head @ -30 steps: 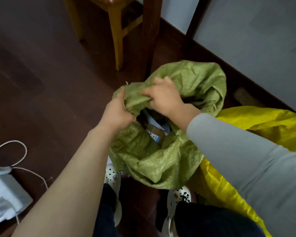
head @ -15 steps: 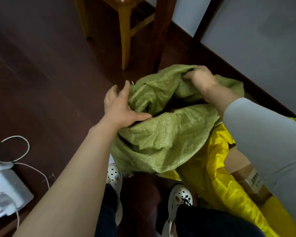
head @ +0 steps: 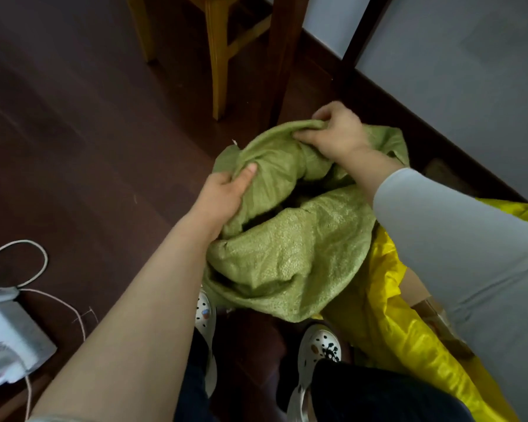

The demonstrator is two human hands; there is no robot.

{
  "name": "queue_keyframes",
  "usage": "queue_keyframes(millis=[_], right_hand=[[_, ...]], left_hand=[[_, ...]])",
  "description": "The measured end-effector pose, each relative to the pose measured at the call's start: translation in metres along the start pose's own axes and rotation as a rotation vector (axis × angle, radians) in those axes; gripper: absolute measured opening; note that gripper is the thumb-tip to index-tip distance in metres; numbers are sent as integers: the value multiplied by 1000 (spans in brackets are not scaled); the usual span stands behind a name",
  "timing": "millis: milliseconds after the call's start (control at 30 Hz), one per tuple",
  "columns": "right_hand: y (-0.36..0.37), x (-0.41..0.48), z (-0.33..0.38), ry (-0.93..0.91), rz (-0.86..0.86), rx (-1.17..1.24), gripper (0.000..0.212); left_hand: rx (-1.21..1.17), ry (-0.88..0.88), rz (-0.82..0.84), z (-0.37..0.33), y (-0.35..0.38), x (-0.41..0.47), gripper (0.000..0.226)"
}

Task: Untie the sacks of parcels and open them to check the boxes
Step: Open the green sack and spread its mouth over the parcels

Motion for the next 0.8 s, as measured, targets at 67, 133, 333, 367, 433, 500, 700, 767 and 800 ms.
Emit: queue_keyframes(millis=[67,133,333,367,433,500,700,767,800], right_hand=[[-1,-14,5,-208,-175,-209,59],[2,-40,18,-455,-234,-328,56],[39,-91,1,-208,393,-812,90],[43,-95,-9,-103,455,-796,99],[45,-98,-24,56,448,-627,103],[41,-99,-33,180,331,-381,91],[55,-115,-16,597,-253,270,69],[71,-123,-13,820,-281,404,102],[76,-126,-11,894,-268,424,114]], left_hand=[[-208,-211,-32,2,-11,6,39],[-460,-386,72,6,-16,8,40],[-1050,-416,40,8,-40,8,41],[-1100,-395,-4,9,-44,5,40],[-1163,-336,-105,15,-55,-2,38],[-1248,-326,-163,22,-66,-2,40],[-364,-340,-418,14,-69,-9,102],[-36,-396,-540,25,-64,-15,132],[-7,-459,-529,40,-64,-6,145]])
Point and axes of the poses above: each hand's wrist, its own x-axis towards the middle knuckle, its own y-axis out of the palm, z = x × y, the point moved 2 cm from there along x, towards the middle knuckle, and after that the axes turned 12 degrees about -y, right-handed, at the moved point
